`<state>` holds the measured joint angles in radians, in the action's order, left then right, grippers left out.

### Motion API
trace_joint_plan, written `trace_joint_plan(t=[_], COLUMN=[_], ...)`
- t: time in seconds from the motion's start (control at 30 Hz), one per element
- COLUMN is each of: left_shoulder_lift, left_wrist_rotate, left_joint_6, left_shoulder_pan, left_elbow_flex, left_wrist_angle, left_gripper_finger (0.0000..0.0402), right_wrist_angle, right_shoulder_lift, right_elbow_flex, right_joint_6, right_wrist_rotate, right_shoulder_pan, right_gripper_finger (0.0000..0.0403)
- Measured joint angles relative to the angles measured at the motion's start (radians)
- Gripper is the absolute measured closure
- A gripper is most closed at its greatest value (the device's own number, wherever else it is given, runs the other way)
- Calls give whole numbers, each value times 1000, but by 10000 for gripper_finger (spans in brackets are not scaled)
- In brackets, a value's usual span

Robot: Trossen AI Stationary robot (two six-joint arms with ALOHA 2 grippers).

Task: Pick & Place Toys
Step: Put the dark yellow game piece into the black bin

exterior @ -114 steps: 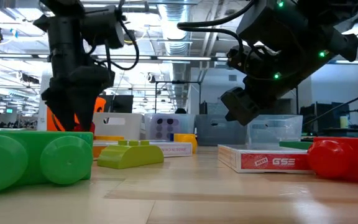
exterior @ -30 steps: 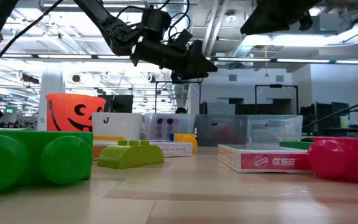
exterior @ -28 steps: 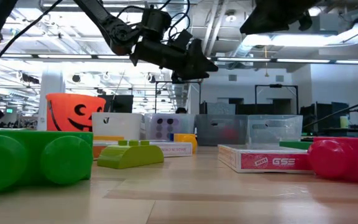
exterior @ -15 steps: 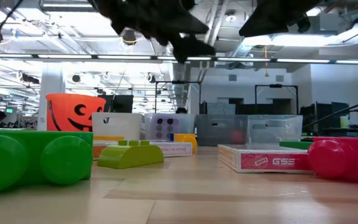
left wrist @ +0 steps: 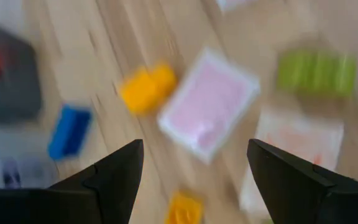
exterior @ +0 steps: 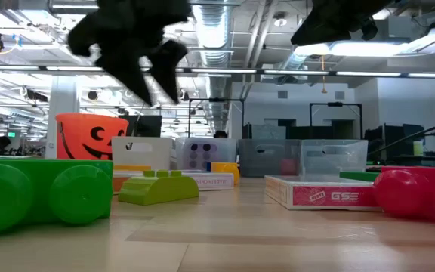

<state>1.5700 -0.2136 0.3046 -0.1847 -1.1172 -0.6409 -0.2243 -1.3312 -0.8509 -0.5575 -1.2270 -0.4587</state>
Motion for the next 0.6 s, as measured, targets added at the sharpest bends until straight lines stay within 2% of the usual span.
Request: trace_joint_plan(t=[0.13,0.23,0.4,0.6], left_shoulder_lift=[1,2,2,3], left_wrist_rotate=[-1,-2,-5,43], left_joint_6=[9,36,148,220], left_shoulder_pan=[28,63,124,194], left_elbow_flex=[1,1,21,131], left_wrist_angle=[-123,-164,-134,-76], left_gripper_finger=[123,123,123,123], right_wrist_angle=[0,0,0,0], right_shoulder_lift=[0,0,0,0], right_elbow_flex=[0,0,0,0], right_joint_6=[0,0,0,0], right_wrist_rotate=[5,48,78,78], right_shoulder_pan=[0,0,3,3], right_gripper_finger=[337,337,337,337])
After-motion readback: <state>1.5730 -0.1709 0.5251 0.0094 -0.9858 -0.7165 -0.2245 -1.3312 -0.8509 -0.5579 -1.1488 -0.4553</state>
